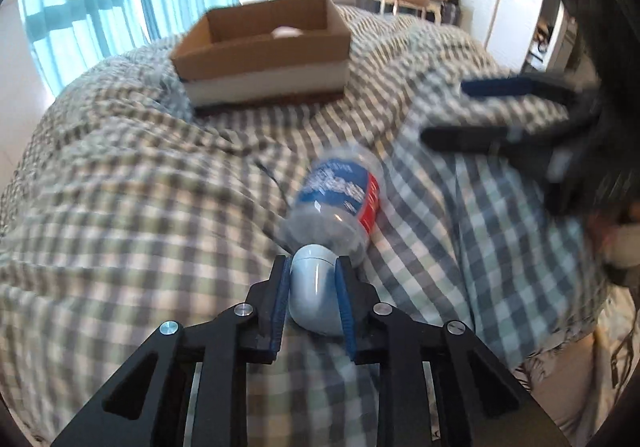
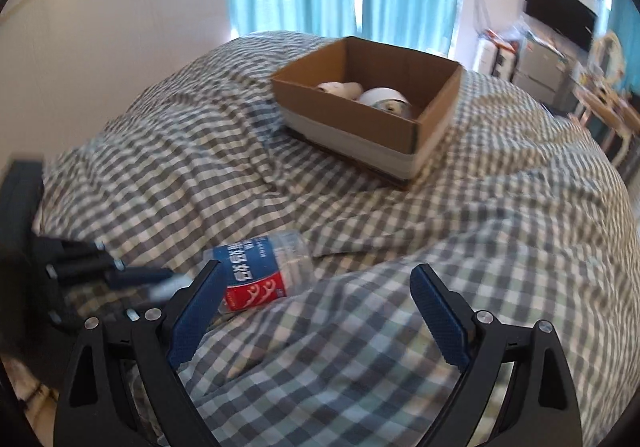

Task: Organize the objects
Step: 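Grasp the light-blue earbud case with the left gripper while the right gripper grasps the floss container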

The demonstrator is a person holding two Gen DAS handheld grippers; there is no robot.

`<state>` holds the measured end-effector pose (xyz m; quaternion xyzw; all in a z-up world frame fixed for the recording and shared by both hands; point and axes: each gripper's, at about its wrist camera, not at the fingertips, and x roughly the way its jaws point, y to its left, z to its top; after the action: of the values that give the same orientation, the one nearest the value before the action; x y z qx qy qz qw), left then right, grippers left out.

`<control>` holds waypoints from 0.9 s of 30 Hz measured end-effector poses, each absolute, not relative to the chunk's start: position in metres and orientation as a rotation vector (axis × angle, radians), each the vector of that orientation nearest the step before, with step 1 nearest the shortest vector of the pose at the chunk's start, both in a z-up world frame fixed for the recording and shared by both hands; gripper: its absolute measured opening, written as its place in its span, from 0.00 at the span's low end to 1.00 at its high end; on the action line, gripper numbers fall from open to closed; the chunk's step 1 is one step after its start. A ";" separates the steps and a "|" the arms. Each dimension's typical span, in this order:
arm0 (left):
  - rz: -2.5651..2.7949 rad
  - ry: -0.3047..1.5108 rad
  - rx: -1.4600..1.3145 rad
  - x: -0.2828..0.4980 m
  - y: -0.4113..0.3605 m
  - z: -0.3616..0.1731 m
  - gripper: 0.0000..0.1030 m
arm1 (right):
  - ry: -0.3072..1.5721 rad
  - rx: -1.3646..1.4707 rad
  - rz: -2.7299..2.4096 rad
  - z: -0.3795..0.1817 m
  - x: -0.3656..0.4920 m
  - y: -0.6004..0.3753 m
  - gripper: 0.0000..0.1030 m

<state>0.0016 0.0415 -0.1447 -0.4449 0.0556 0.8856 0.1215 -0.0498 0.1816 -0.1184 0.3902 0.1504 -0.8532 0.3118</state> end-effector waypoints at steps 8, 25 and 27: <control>2.743 0.131 -1.208 -0.004 0.005 -0.109 0.21 | 0.603 1.055 -2.058 -0.150 -0.049 0.138 0.90; 2.687 0.116 -1.354 -0.018 -0.008 -0.151 0.17 | 0.528 1.292 -1.945 -0.190 -0.099 0.109 0.90; 2.688 0.135 -1.344 -0.017 -0.006 -0.149 0.17 | 0.529 1.331 -1.916 -0.197 -0.099 0.107 0.90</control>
<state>-0.0171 -0.0059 -0.1493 -0.4459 0.0448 0.8915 0.0664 -0.0994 0.1068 -0.1967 0.5178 0.2056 -0.7455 0.3660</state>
